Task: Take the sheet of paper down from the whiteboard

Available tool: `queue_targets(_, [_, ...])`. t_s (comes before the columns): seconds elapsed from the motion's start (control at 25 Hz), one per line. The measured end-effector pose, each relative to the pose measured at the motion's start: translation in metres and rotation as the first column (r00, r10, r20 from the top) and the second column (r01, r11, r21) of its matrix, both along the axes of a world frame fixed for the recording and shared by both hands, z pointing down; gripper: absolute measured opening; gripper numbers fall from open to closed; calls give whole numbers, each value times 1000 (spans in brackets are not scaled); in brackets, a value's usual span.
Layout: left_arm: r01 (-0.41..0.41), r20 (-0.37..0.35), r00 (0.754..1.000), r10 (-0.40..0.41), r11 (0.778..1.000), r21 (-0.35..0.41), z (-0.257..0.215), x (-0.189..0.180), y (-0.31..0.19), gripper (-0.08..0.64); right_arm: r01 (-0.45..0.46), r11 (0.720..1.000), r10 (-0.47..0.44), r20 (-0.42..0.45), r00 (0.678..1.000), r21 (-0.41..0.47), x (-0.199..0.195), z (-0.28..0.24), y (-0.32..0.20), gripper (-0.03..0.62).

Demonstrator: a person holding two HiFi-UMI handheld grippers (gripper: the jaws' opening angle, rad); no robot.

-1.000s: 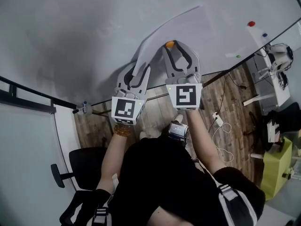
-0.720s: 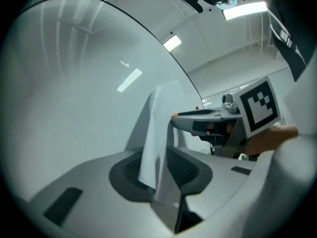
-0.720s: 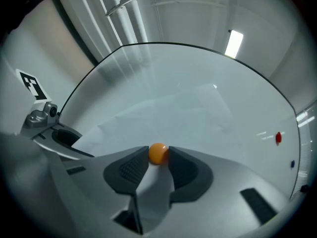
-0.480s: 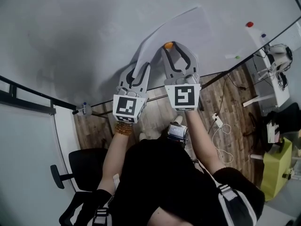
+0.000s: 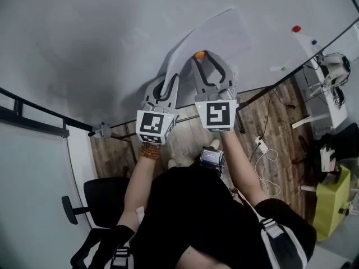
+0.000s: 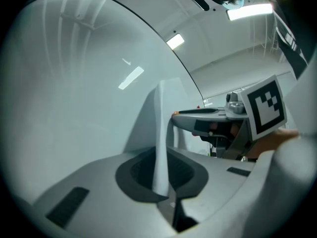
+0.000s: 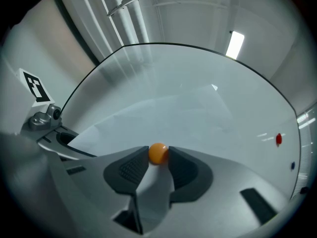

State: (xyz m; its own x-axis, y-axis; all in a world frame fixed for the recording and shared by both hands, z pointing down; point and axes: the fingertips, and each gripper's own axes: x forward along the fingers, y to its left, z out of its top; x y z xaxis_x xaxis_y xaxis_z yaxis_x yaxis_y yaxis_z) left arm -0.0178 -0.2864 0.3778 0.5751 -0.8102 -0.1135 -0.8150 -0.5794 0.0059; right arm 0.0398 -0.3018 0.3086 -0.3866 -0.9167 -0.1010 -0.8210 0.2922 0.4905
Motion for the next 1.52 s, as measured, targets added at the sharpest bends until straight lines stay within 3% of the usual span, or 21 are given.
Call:
queue_targets(0.36, [16, -40, 999, -17, 999, -39, 2, -4, -6, 12, -2, 1000, 2, 7, 1000, 2, -1, 1, -1, 121])
queue_targets(1.52, [17, -73, 997, -21, 998, -55, 2, -5, -8, 10, 13, 1000, -13, 17, 1000, -4, -1, 1, -1, 120])
